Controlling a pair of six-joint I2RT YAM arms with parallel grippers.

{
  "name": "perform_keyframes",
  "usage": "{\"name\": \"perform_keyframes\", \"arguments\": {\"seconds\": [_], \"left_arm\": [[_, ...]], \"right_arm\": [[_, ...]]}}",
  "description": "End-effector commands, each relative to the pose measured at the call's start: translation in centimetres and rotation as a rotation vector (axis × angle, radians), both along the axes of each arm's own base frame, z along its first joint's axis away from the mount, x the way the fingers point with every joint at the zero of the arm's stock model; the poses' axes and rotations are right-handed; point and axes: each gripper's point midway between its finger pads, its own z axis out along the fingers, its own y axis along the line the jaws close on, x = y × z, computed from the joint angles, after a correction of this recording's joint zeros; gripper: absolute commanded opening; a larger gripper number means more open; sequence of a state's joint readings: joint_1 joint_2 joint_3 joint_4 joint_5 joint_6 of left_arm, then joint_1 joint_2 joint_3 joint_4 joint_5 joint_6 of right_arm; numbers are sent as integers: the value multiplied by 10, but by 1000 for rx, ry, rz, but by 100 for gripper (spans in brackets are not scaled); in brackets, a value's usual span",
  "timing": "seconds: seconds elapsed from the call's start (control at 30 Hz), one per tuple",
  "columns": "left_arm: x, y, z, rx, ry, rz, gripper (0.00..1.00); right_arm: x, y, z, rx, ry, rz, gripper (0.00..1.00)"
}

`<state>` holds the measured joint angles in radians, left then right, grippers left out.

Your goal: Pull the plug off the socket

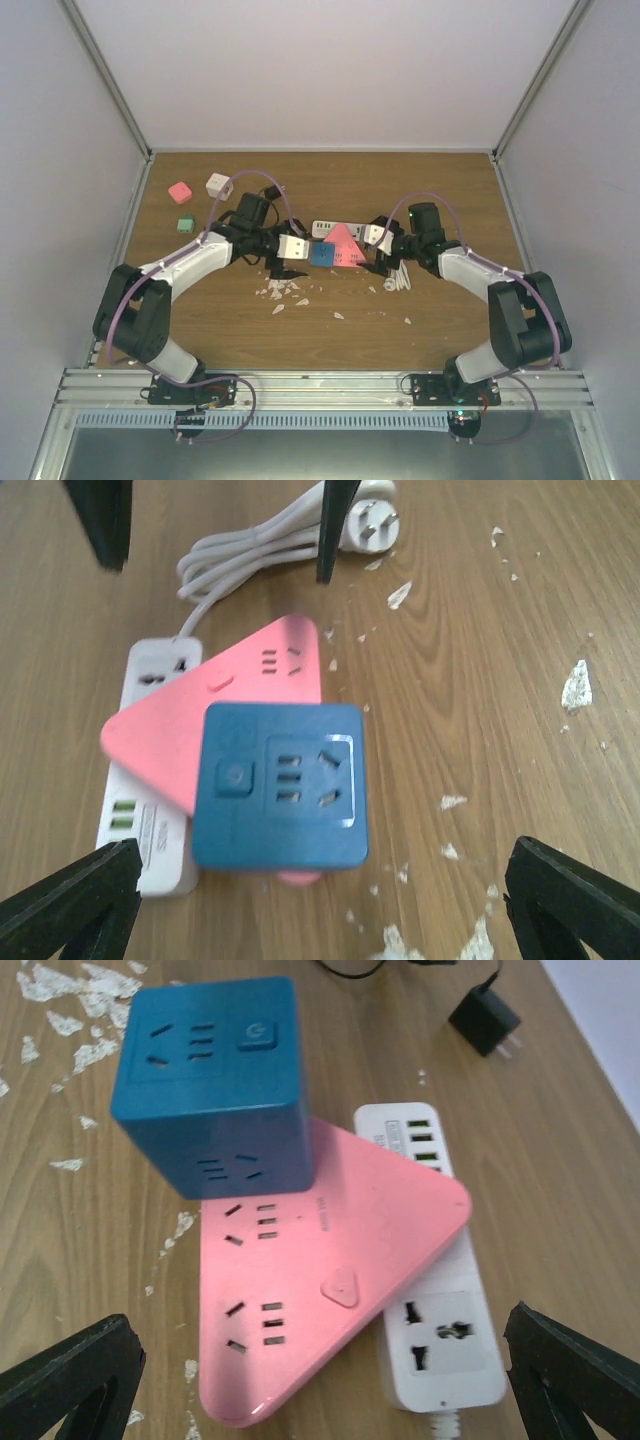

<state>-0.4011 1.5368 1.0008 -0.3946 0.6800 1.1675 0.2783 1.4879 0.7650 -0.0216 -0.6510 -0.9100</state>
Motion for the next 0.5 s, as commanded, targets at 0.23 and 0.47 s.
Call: {"name": "perform_keyframes", "arguments": {"seconds": [0.23,0.47], "left_arm": [[24,-42,-15,-43,-163,-92,99],[25,-47,-29,-24,-164,-129,95]], "right_arm": [[-6,10,-15,0,25,124,100],[3,14,-27,-31,28,109,100]]}}
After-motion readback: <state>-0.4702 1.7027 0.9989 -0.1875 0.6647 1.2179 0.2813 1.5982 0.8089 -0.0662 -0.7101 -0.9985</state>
